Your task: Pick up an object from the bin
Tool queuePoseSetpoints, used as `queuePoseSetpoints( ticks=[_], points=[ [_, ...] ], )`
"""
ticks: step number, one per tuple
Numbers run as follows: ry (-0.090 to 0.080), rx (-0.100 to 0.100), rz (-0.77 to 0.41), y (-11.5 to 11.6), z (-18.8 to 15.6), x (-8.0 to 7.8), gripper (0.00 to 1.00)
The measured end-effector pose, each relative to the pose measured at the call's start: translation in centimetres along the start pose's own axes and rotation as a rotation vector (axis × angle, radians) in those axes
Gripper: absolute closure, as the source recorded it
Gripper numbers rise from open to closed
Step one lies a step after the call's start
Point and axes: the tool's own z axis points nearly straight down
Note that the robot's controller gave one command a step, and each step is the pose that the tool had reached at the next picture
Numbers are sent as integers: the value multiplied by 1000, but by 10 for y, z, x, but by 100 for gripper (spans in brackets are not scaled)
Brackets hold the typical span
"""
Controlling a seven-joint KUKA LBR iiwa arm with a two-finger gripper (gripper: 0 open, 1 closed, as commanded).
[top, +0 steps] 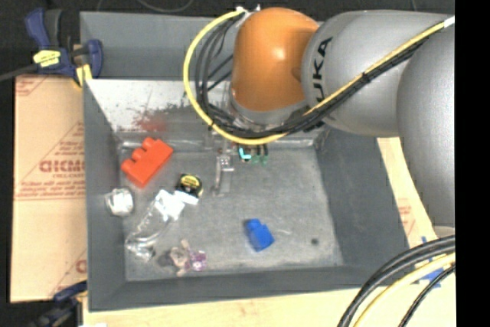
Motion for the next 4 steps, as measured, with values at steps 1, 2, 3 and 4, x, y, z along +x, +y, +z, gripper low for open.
queuePoseSetpoints(
  ticks=[1,2,3,4],
  points=[
    [-20,3,-284,80,107,-36,0],
    [-14,3,-524,112,79,-39,0],
    [-13,3,-556,101,69,-40,0],
    [-12,2,-694,111,109,-43,0]
  ],
)
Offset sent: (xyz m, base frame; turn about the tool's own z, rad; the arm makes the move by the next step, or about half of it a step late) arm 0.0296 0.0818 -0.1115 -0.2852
